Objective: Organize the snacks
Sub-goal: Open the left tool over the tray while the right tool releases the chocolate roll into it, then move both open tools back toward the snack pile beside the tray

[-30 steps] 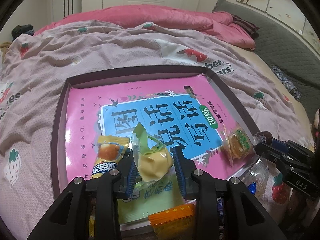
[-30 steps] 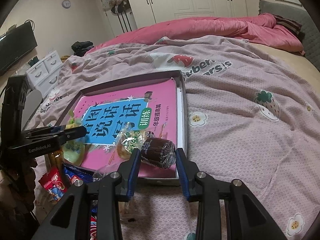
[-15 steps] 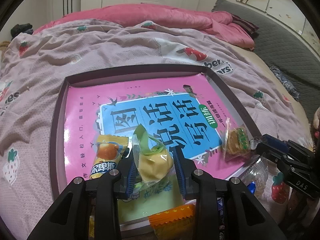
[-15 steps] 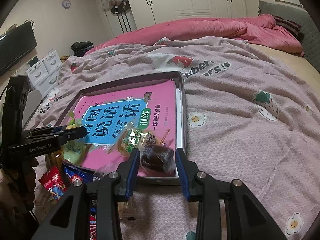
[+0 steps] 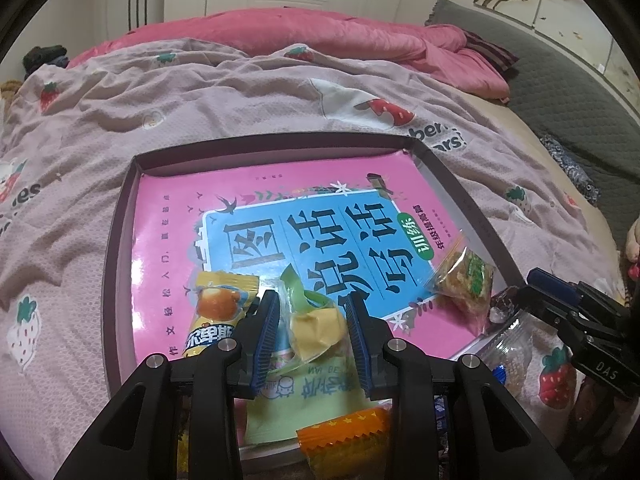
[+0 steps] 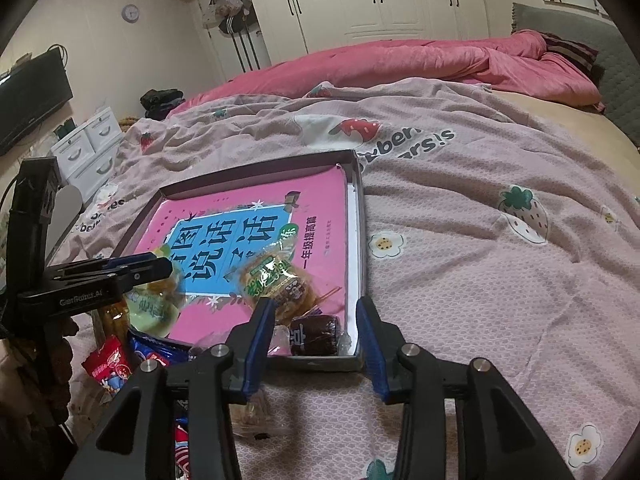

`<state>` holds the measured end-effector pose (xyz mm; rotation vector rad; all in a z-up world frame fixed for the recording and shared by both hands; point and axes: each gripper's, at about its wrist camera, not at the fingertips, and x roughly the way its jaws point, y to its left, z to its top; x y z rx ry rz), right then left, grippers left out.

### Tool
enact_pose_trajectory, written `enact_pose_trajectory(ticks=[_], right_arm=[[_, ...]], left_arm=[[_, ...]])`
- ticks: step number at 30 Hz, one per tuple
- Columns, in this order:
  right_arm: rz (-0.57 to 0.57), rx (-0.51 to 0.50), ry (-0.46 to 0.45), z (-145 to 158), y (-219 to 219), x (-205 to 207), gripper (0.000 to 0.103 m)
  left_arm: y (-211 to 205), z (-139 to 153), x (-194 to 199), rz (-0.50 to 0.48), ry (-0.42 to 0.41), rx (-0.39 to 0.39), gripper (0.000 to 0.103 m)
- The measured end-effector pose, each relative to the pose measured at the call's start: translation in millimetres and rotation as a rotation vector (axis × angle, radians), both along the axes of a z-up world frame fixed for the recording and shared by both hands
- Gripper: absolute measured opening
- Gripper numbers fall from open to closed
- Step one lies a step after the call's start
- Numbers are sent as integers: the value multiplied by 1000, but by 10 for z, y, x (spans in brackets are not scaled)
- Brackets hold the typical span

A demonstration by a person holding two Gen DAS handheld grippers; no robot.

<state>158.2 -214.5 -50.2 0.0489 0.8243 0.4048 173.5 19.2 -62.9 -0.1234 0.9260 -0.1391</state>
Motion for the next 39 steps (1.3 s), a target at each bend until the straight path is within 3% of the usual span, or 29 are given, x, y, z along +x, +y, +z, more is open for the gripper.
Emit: enact_pose_trajectory(ticks=[10, 36, 39], right_arm=[[4, -13, -13, 16, 2, -16, 43], [16, -27, -102, 212, 21, -183, 54], [17, -27, -107, 228, 23, -216, 55]], left_arm=[[57, 133, -53, 24, -16, 2, 36], [105, 509, -360, 85, -78, 69, 55], [117, 536, -394, 97, -81, 69, 62]])
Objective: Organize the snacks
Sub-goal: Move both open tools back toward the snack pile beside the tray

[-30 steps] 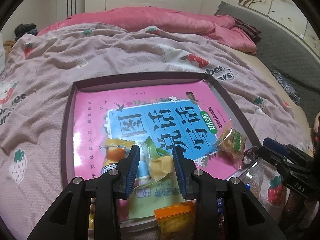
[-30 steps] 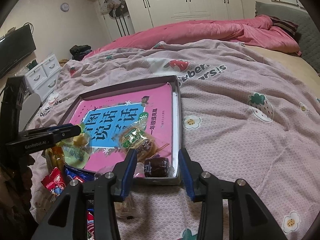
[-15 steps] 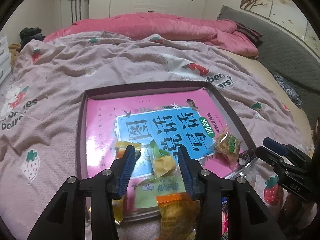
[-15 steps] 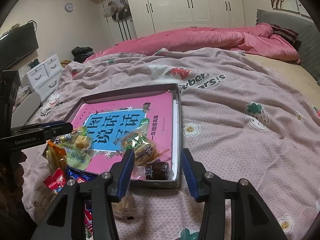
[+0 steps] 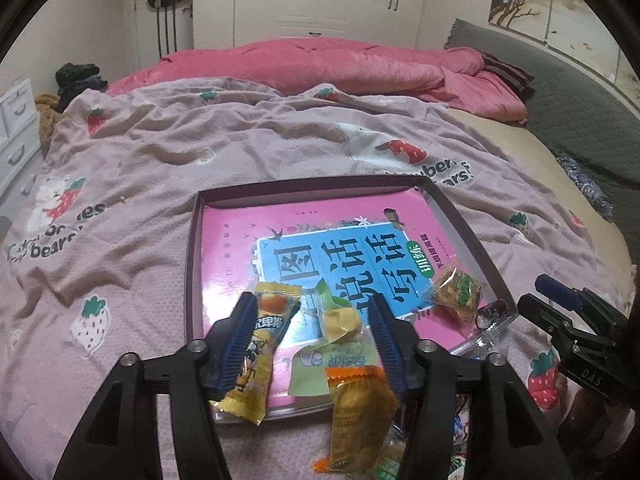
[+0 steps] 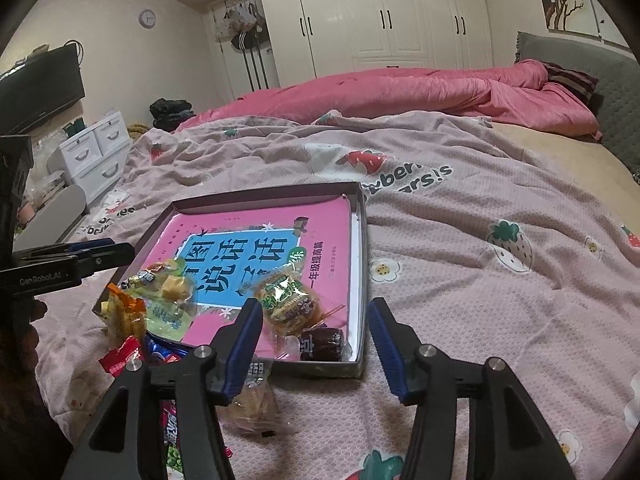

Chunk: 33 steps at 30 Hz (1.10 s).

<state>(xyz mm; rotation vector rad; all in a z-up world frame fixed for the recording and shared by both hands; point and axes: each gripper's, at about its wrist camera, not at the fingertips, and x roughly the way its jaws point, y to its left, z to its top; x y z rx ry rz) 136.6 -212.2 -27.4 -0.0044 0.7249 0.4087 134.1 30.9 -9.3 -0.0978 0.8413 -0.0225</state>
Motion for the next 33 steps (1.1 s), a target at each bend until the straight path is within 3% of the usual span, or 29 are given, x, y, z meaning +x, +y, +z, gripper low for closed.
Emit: enact_pose_trajectory(ticks=[16, 33], right_arm=[[14, -18, -34, 109, 50, -218, 61], [59, -60, -87, 273, 232, -526, 65]], left_arm=[[-11, 196, -266, 14, -37, 28, 64], [-84, 196, -523, 5, -10, 30, 69]])
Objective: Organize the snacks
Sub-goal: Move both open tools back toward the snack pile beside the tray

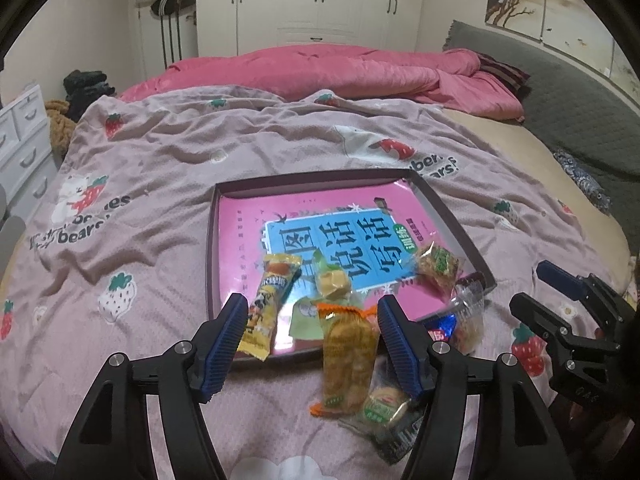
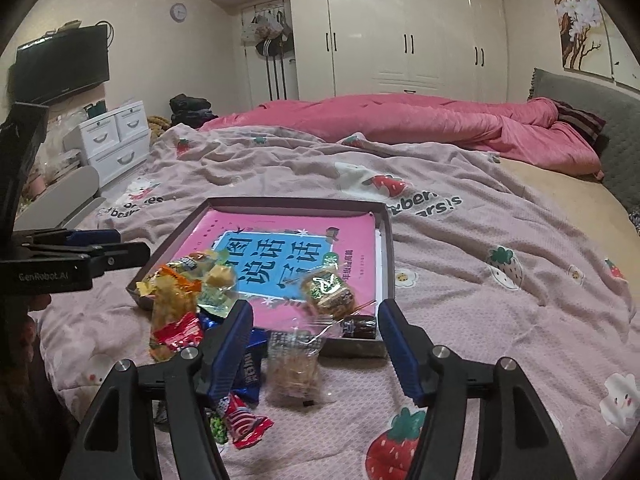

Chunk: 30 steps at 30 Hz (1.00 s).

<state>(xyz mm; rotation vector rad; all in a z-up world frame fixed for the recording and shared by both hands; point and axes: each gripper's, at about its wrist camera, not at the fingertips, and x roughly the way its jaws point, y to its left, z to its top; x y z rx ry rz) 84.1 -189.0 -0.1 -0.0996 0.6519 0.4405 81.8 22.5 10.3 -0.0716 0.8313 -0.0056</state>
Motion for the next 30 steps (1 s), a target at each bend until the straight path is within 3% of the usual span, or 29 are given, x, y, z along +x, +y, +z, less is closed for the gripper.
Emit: enact_pose_trajectory(ticks=[30], right_arm=[[67, -39, 73, -112, 150, -267, 65]], left_arm=[[34, -158, -285, -13, 69, 32, 69]])
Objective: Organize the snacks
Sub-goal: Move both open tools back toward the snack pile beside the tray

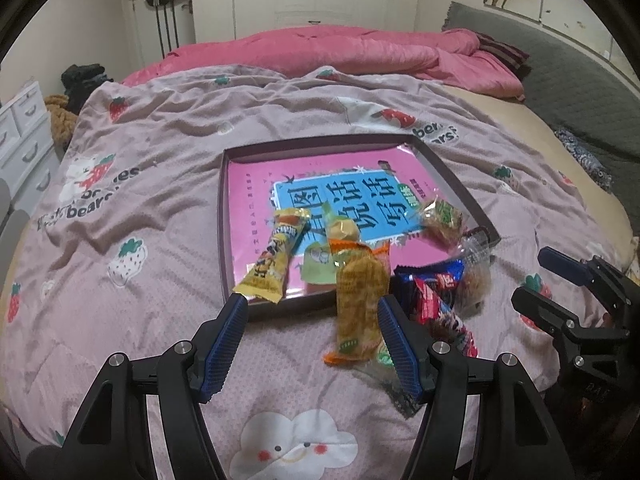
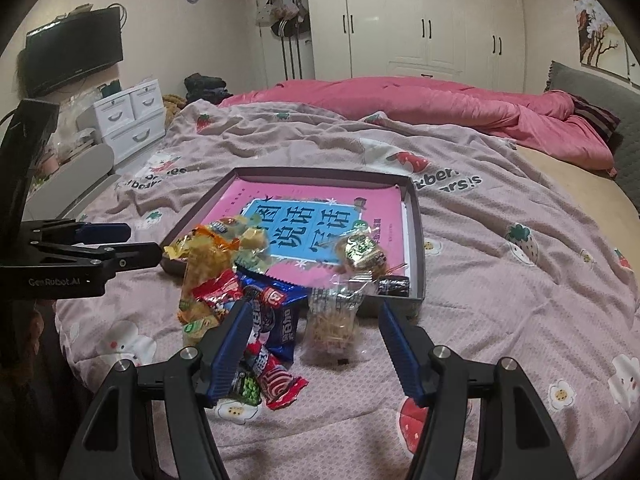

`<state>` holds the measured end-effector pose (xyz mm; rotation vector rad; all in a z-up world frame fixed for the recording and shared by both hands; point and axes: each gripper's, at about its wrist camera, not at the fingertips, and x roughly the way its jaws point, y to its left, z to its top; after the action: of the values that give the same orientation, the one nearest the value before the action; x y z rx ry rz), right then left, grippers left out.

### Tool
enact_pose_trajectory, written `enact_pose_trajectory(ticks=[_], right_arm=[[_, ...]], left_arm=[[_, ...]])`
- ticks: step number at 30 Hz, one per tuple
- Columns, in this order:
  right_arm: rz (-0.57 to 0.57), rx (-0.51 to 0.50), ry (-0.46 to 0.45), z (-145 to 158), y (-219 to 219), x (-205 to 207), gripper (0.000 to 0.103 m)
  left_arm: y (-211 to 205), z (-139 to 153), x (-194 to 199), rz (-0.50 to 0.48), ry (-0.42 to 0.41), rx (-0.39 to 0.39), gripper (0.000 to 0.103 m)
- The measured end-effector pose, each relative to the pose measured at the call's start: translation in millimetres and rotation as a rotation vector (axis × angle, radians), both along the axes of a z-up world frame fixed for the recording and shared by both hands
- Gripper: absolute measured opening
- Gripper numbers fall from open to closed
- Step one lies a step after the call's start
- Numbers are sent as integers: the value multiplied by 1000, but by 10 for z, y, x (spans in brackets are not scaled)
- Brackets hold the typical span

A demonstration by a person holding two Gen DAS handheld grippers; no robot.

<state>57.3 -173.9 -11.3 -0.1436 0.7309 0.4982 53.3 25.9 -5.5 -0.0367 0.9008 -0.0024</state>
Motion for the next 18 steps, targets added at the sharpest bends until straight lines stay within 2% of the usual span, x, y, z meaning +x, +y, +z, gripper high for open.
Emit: enact_pose_trajectory(ticks=[12, 18], right_arm=[[70, -63, 47, -168, 174, -41, 65], [116, -125, 77, -327, 317, -41, 65]], left_arm=[[-25, -130, 19, -11, 38, 11, 69], [-59, -201, 55, -21, 55, 26, 69]])
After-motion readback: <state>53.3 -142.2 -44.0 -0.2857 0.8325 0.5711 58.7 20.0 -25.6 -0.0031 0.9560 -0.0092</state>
